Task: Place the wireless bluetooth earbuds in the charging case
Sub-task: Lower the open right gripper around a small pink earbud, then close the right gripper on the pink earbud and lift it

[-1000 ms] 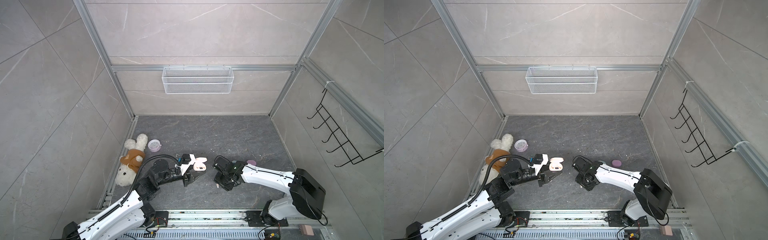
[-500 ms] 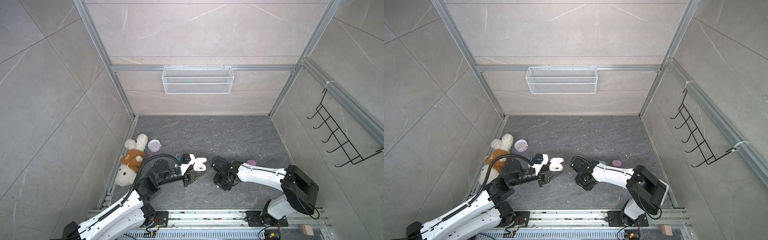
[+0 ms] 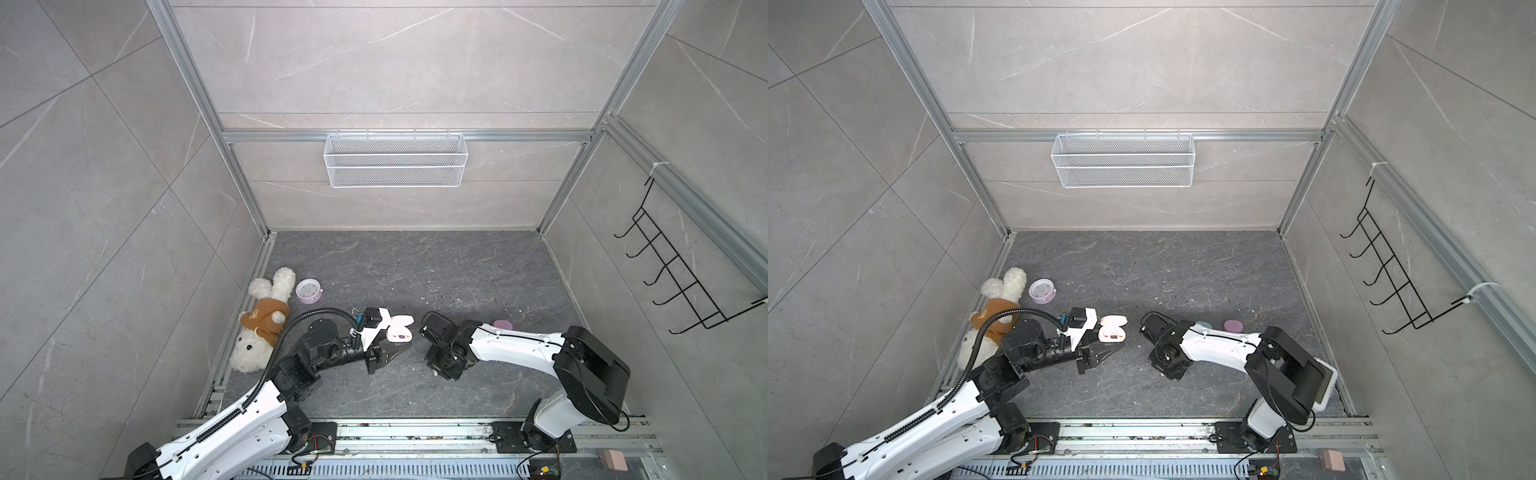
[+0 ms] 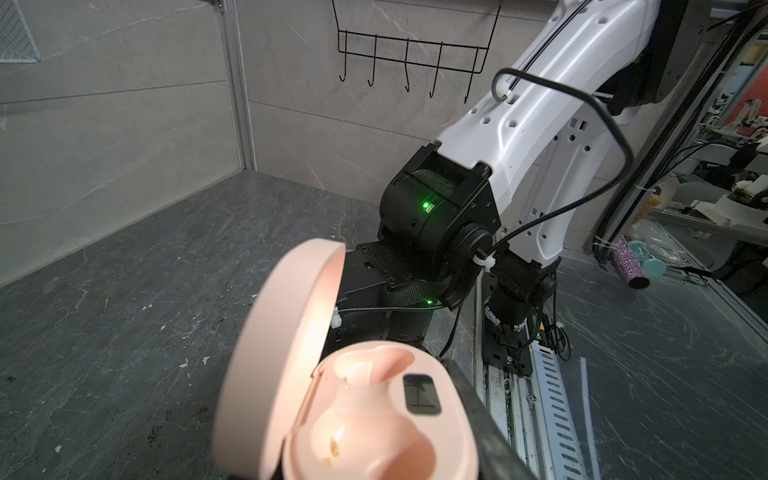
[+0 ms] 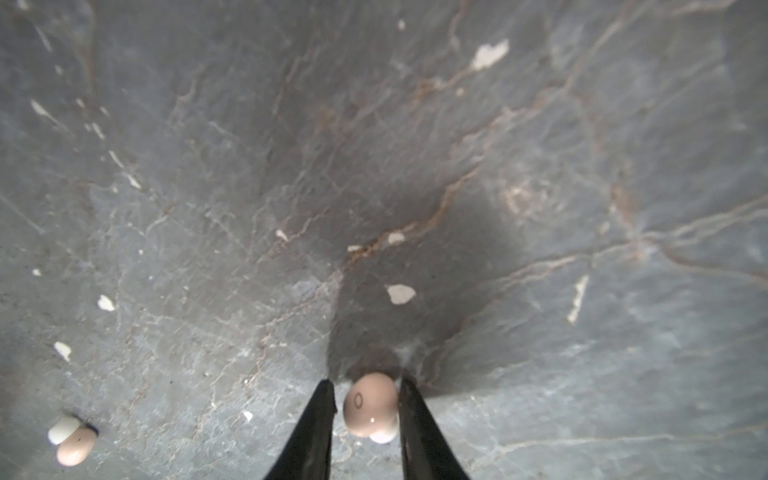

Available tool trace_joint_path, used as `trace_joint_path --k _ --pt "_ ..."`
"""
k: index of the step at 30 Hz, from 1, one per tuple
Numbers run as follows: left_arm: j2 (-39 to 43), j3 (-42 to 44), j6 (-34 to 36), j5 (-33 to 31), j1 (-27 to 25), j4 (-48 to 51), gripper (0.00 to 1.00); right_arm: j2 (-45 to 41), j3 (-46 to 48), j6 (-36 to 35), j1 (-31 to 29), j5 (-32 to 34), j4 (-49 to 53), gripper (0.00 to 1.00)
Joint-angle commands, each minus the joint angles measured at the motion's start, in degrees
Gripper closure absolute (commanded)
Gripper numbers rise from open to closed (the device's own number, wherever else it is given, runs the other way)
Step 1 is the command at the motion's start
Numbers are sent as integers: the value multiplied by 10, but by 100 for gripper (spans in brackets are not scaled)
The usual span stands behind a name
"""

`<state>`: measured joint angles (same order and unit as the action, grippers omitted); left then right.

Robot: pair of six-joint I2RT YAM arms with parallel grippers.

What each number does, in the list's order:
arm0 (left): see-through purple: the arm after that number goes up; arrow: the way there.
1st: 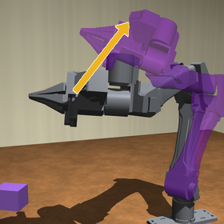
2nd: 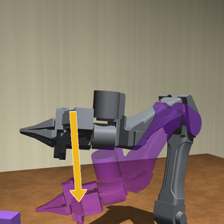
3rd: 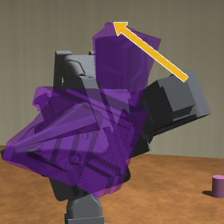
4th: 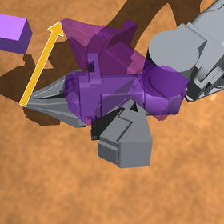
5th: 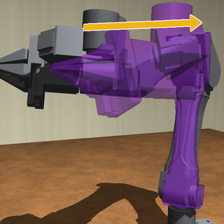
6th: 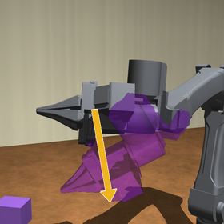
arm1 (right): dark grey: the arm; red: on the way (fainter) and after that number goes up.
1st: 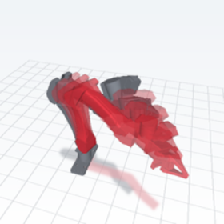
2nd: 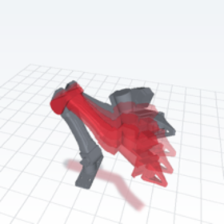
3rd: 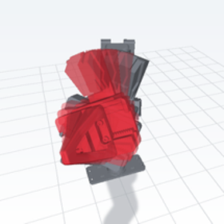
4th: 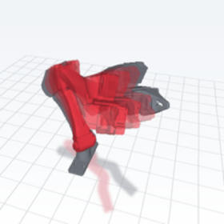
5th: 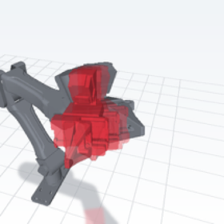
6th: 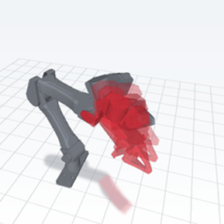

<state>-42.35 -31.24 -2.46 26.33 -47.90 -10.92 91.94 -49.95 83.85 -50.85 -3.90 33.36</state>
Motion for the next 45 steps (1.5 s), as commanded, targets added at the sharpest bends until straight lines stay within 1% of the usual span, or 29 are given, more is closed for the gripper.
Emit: trace_joint_path --k 1,11,18,25,36,39,45 --pt "5 -3 -14 -7 2 -23 77 8 -13 -6 5 15 18 70" --pt "4 -4 -13 -7 2 -23 78 15 -11 -8 8 17 15 73" --pt "4 -4 -14 -7 2 -22 78 15 -11 -12 8 7 22 80" --pt "2 -5 -13 -7 2 -24 78 0 -11 -14 9 8 32 83" --pt "-16 -13 -15 -6 2 -40 78 -78 -5 -16 14 25 40 83" --pt "-24 -15 -18 -6 2 -55 78 -111 -11 -27 17 37 42 83" --pt "-57 -31 -21 0 2 -87 78 -185 -49 -84 34 66 58 84"
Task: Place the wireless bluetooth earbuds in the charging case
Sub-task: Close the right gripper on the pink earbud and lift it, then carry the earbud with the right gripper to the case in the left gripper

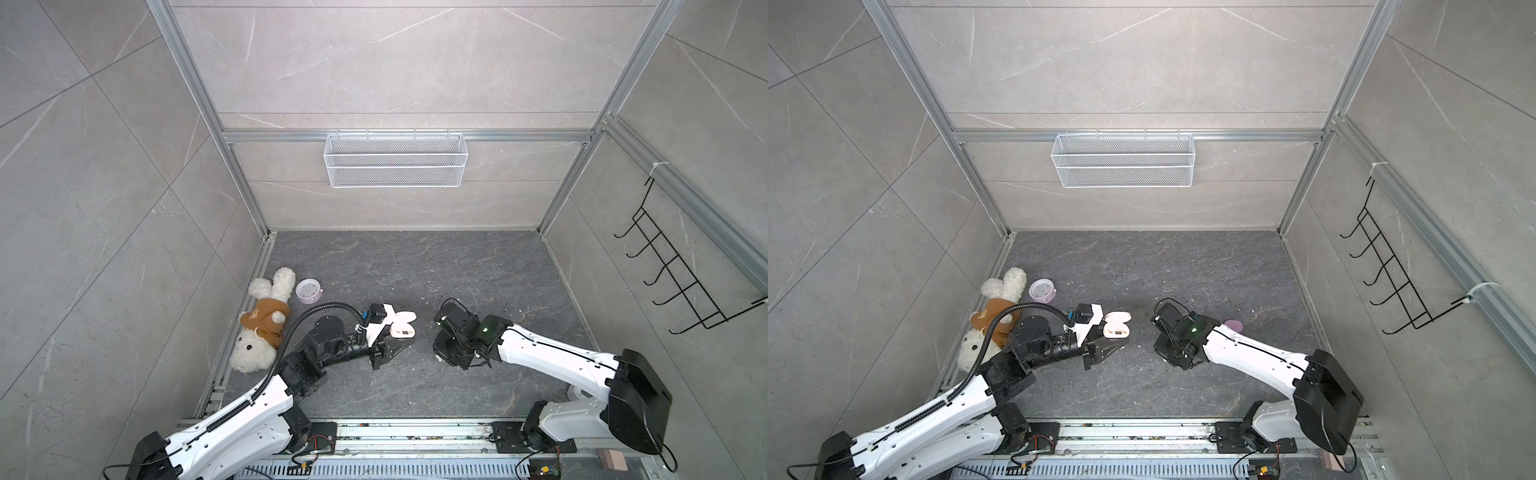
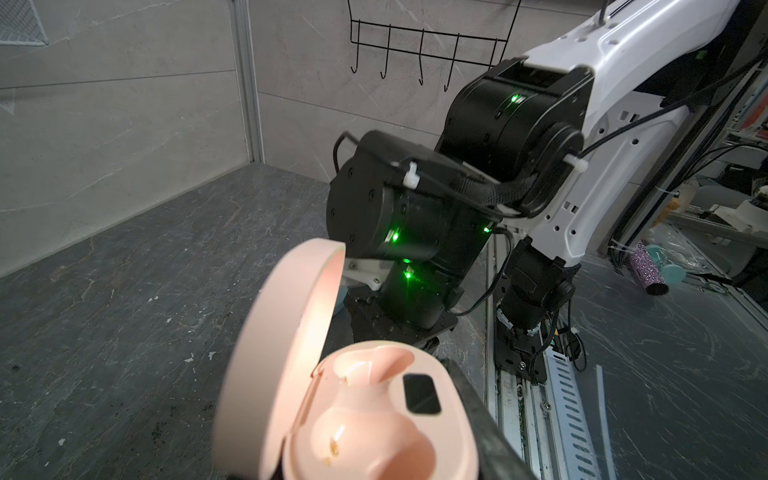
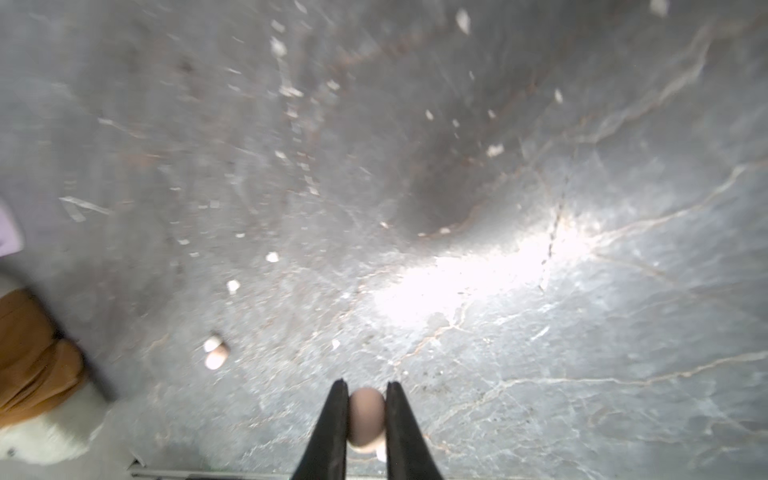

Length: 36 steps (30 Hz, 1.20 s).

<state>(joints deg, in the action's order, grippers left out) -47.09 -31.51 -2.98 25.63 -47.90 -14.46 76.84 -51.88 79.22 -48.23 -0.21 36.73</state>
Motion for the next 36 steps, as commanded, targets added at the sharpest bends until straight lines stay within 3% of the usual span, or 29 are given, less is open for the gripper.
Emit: trace_joint_path --k 1,12,21,36 --pt "-16 -32 -15 8 2 -57 78 -47 -37 -50 10 32 23 84" --pt "-82 -65 -22 22 11 -116 80 -164 -108 -138 52 25 67 83" --pt "-138 -115 -23 76 11 -142 80 -261 -162 -282 56 15 23 83" --pt "-271 -195 -130 209 11 -302 79 -241 -278 -394 56 -154 43 83"
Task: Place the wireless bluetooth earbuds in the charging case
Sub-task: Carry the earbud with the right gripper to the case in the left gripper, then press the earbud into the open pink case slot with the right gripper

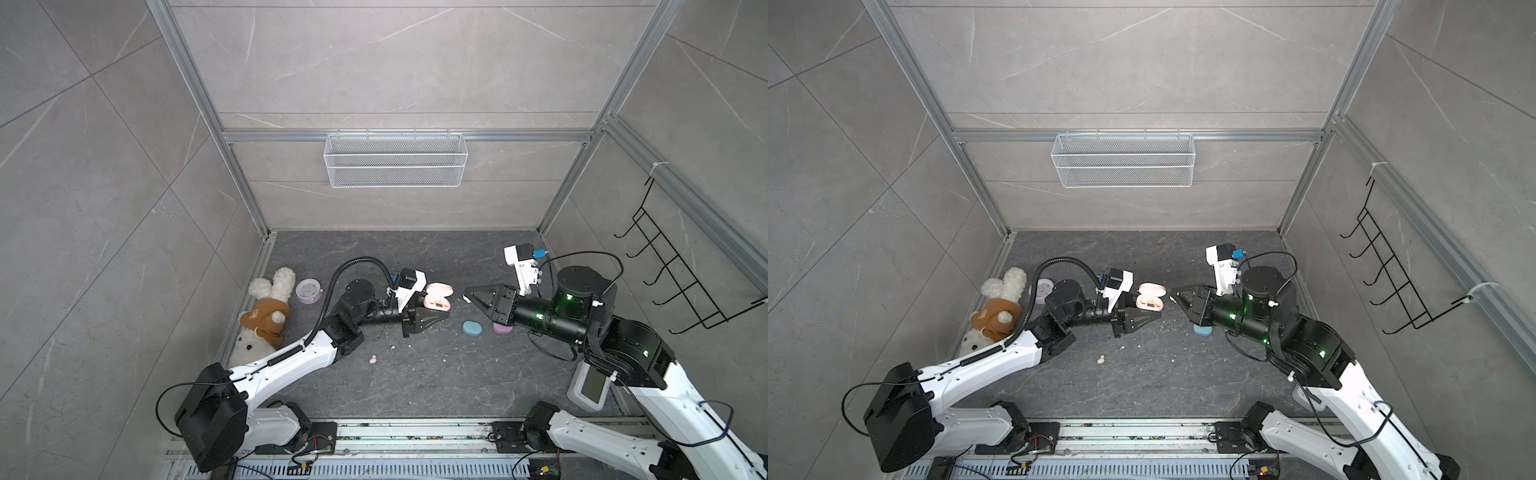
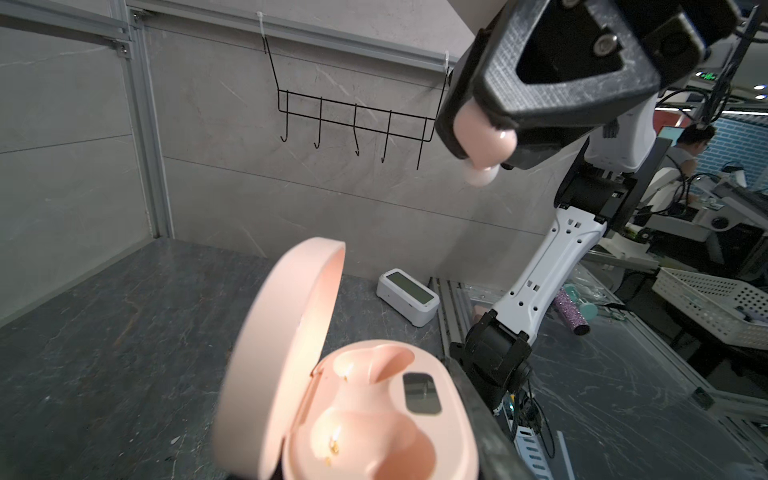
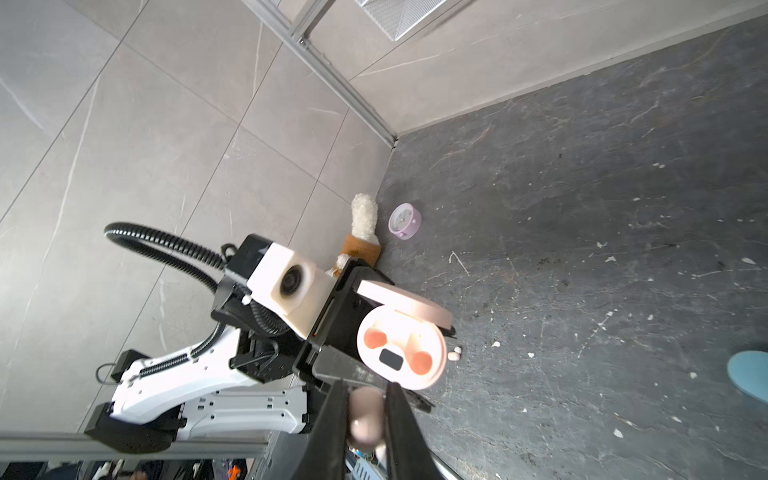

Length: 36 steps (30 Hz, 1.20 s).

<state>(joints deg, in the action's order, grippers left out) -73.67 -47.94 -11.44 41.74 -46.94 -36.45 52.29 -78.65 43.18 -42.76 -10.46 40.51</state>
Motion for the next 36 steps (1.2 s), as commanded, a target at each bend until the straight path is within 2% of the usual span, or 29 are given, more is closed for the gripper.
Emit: trace_joint_path --k 1,8,36 --pt "-9 -34 -51 55 2 -86 79 5 -9 -35 2 -58 4 83" --pt "-17 -42 -68 79 1 -98 79 18 5 -37 1 -93 -19 83" --pt "7 -30 -58 80 -4 -98 78 44 10 -28 1 -64 -15 82"
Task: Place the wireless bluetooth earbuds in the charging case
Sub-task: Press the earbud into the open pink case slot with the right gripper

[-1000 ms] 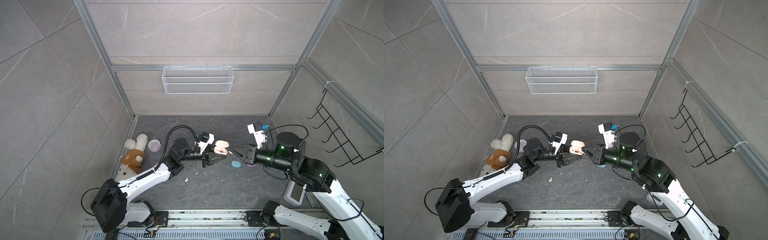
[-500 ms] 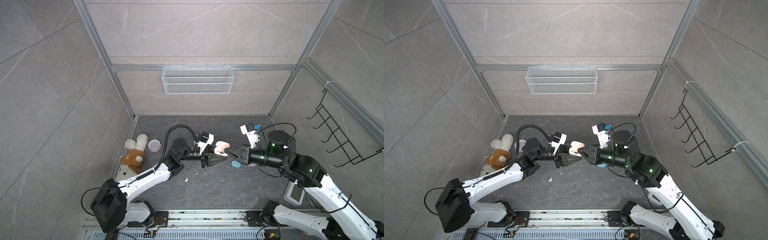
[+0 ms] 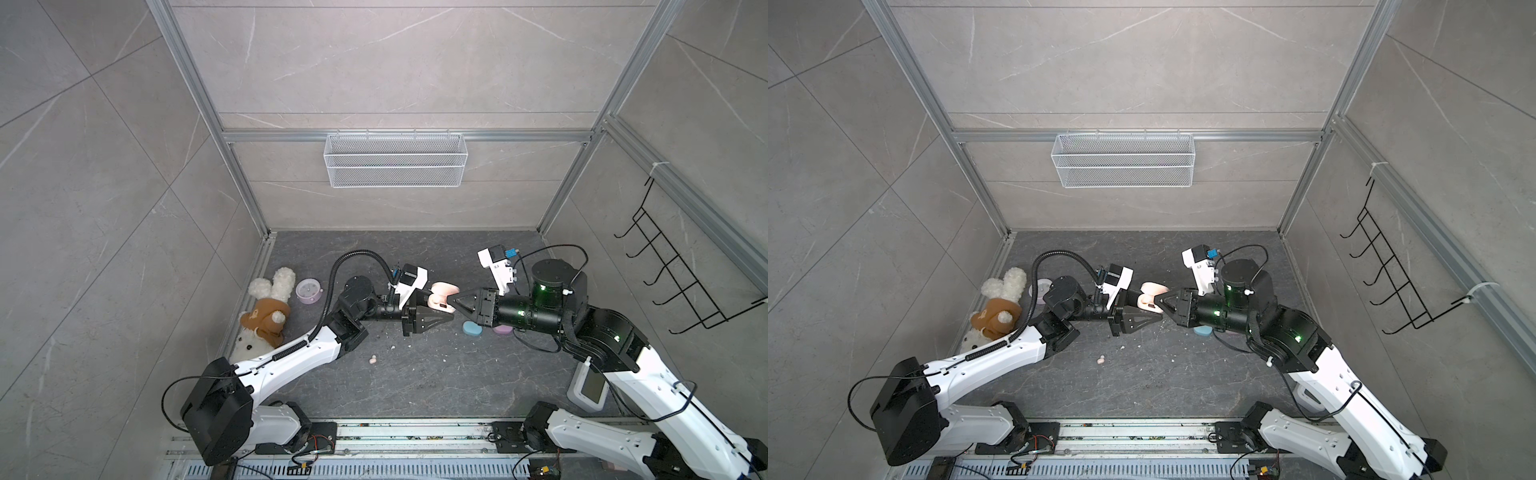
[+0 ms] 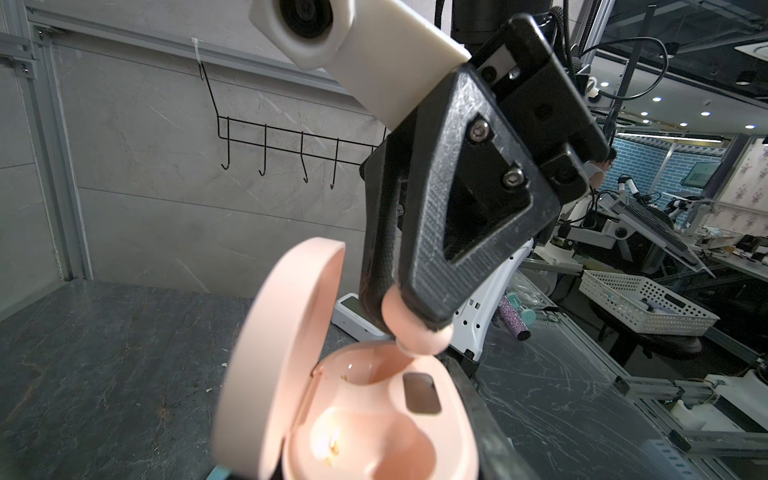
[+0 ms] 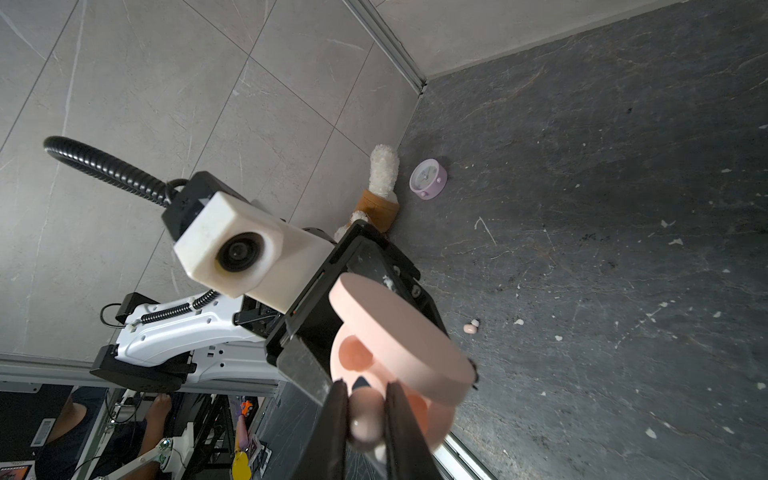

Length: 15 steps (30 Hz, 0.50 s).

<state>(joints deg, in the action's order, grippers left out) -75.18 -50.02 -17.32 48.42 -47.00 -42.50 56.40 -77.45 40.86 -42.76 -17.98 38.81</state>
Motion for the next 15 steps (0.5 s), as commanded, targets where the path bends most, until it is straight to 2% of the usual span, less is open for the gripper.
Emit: trace_joint_path --k 1,10,15 --pt "23 -10 1 13 -5 -37 78 4 -2 -5 1 12 3 82" --pt "25 -10 5 14 -8 -36 78 4 -6 0 1 24 0 82" --pt "27 -8 9 13 -10 -32 78 9 -6 5 1 4 -7 82"
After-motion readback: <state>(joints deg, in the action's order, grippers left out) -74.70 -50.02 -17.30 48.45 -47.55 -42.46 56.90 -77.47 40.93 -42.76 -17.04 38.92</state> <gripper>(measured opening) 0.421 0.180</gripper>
